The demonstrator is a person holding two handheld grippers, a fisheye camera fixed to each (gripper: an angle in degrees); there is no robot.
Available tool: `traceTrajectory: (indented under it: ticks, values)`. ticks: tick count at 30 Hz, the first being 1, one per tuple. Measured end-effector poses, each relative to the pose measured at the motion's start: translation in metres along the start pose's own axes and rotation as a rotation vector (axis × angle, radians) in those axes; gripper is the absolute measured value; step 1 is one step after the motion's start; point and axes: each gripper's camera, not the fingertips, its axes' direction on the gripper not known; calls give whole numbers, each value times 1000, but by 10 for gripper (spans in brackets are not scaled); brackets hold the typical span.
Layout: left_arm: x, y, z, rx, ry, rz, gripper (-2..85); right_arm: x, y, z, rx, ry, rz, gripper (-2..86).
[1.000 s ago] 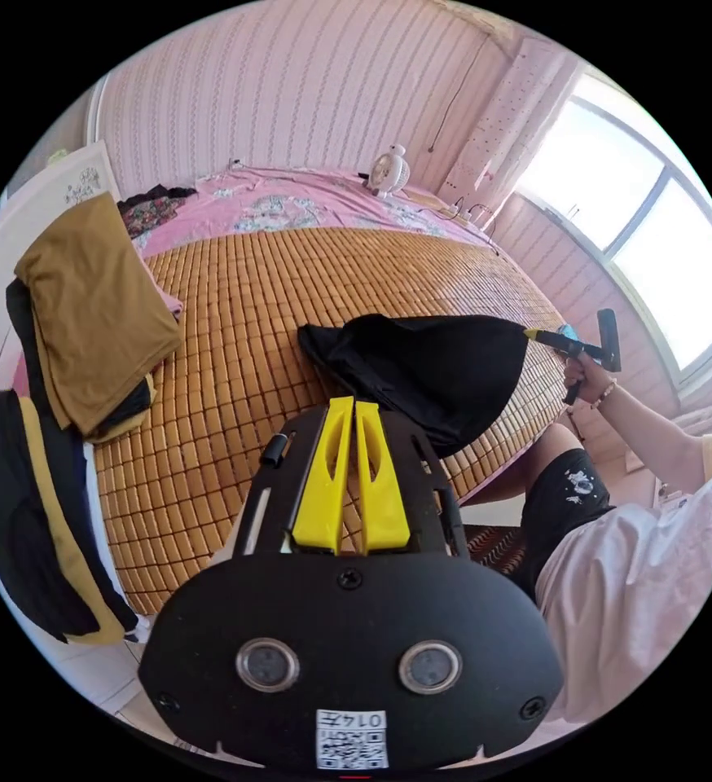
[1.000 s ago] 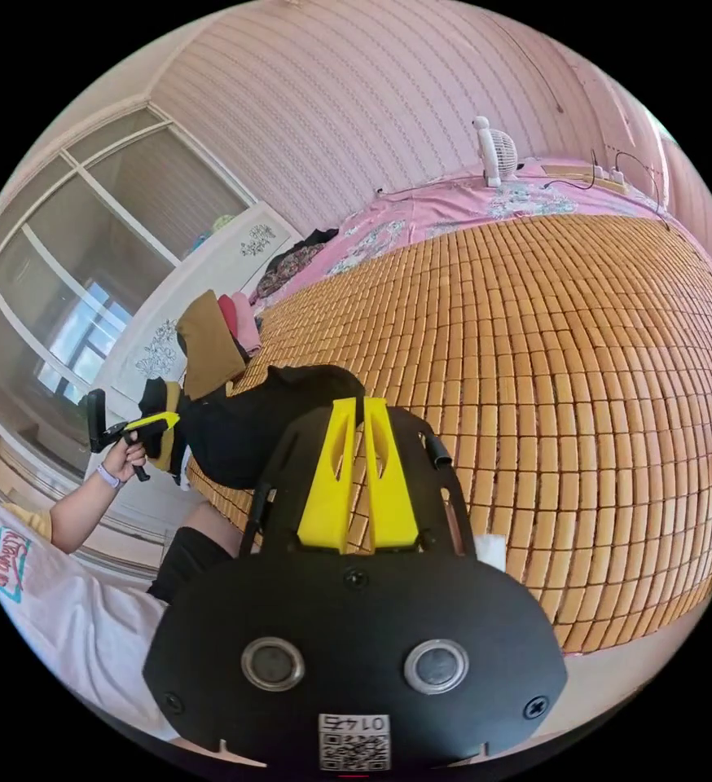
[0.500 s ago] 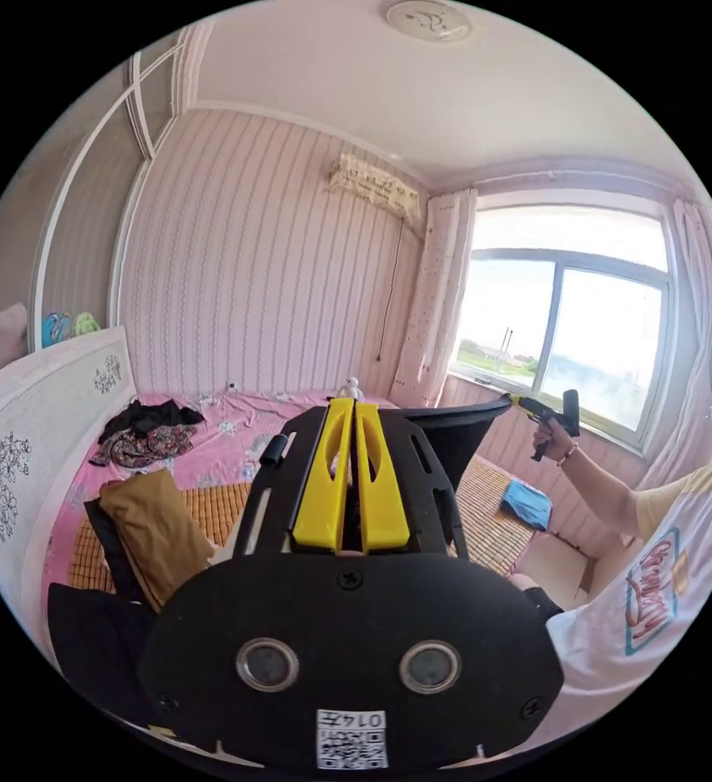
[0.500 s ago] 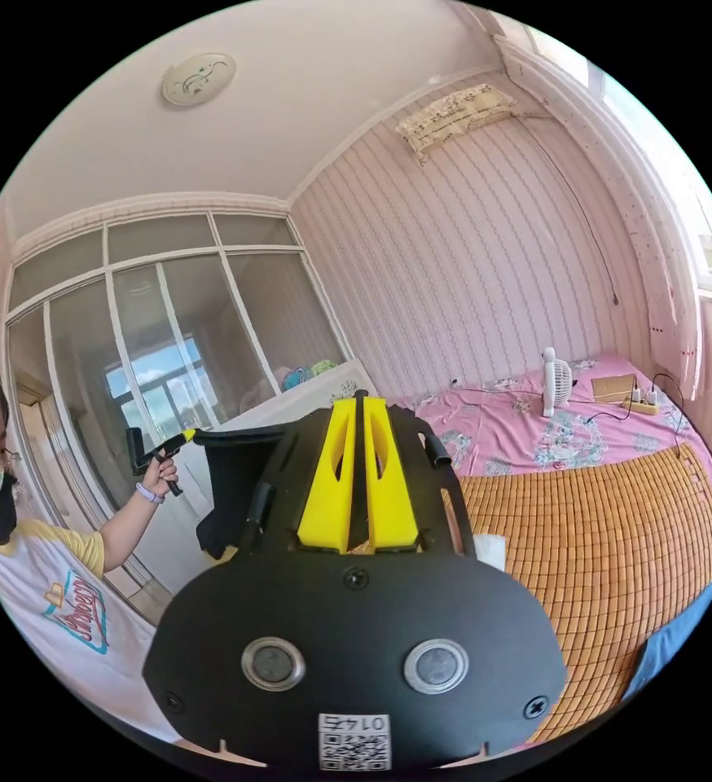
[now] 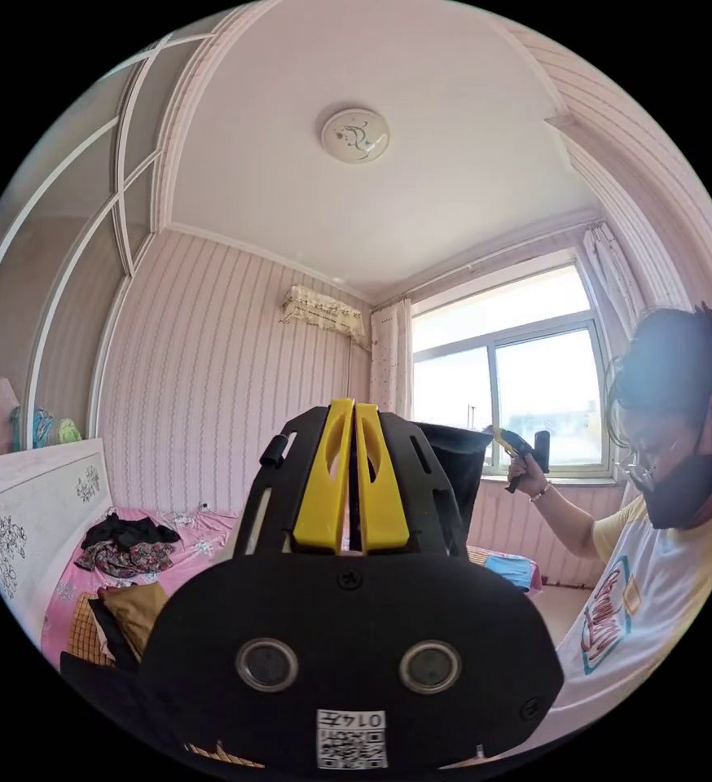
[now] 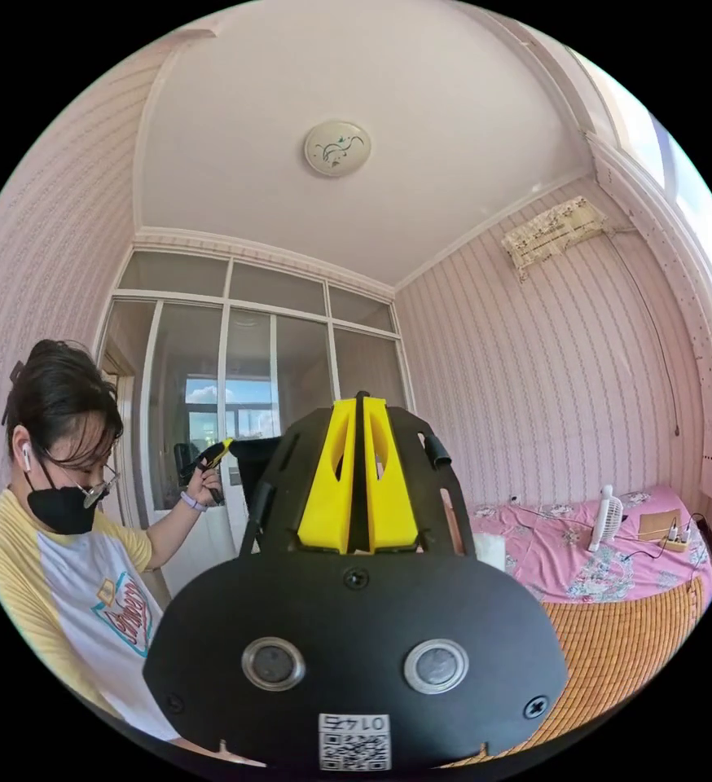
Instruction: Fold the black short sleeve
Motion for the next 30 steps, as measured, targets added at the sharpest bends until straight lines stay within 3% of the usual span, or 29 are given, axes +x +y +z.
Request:
traceTrajectory:
  ticks: [4,7,13,15,19,22,26,30]
  values:
    - [-1,-16,-11,46,19,16,-10,-22,-38,-3,32,-68,-49,7]
    - [-23,-3,12,-15,-24,-67,-10,-6,-34,29,-49,5,-15,6]
    - [-96,97,112,-395,-208,-301,-10,107,67,142,-496,381,176,6]
    - [-114,133,148,-489,-232,-386,-10,146,98,165,-582,424,291,6]
    - [-126,135,182,-438,-230,-410,-10,204,81,166,-388,439,459,6]
    - [-127,107,199,-326,-174,-354,-10,206,42,155,-169,385,396,6]
    - [-115,98,221,-318,-87,-193,-10,192,44,140,-144,411,229,6]
    - [-133,163,240,-515,-96,-248,-10,201,116,113,-249,426,237,7]
